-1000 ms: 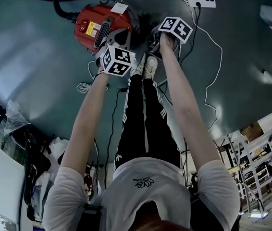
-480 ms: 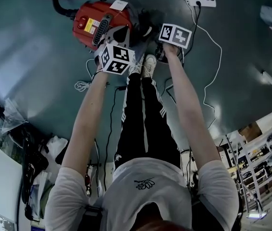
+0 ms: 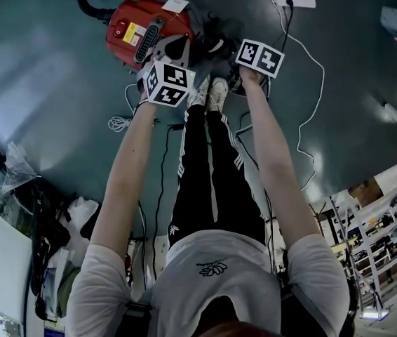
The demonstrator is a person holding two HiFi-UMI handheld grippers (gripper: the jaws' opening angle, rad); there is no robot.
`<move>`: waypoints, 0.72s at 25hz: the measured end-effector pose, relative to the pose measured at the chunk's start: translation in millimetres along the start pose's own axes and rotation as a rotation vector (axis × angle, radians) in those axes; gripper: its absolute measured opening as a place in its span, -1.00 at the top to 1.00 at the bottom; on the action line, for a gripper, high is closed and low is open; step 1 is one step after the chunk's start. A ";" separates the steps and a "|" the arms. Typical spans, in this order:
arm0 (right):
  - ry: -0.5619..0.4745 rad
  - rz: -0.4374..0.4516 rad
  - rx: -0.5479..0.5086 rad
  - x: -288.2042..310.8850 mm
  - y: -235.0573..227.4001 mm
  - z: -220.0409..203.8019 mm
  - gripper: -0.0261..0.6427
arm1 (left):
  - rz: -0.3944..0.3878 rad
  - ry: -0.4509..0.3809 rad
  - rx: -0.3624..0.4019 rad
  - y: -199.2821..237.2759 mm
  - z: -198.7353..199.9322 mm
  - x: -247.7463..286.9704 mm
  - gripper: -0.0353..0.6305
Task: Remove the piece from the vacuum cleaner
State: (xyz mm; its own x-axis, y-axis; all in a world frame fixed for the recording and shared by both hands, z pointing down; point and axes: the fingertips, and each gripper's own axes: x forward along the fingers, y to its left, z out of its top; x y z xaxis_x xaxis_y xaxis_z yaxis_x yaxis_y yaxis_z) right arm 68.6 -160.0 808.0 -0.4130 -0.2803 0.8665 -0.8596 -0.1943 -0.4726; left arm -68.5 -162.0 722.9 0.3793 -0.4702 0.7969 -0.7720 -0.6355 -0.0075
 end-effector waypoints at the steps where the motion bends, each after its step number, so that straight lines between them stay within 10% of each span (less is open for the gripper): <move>1: 0.019 0.002 -0.025 1.8 -0.6 3.4 0.86 | -0.005 -0.004 0.003 -0.4 0.4 0.0 0.88; 13: 0.203 0.010 -0.412 18.3 10.5 24.9 0.85 | -0.027 -0.020 -0.047 2.0 0.2 0.8 0.88; 18: 0.109 0.043 -0.095 12.4 -7.3 6.2 0.85 | -0.026 -0.024 -0.034 1.0 0.3 0.3 0.88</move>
State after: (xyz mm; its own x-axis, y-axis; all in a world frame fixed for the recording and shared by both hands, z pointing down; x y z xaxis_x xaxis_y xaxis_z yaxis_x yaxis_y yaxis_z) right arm 71.6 -167.9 821.2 -0.4760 -0.1821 0.8604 -0.8627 -0.0932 -0.4970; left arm -69.0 -163.0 722.9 0.4111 -0.4687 0.7819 -0.7786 -0.6266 0.0338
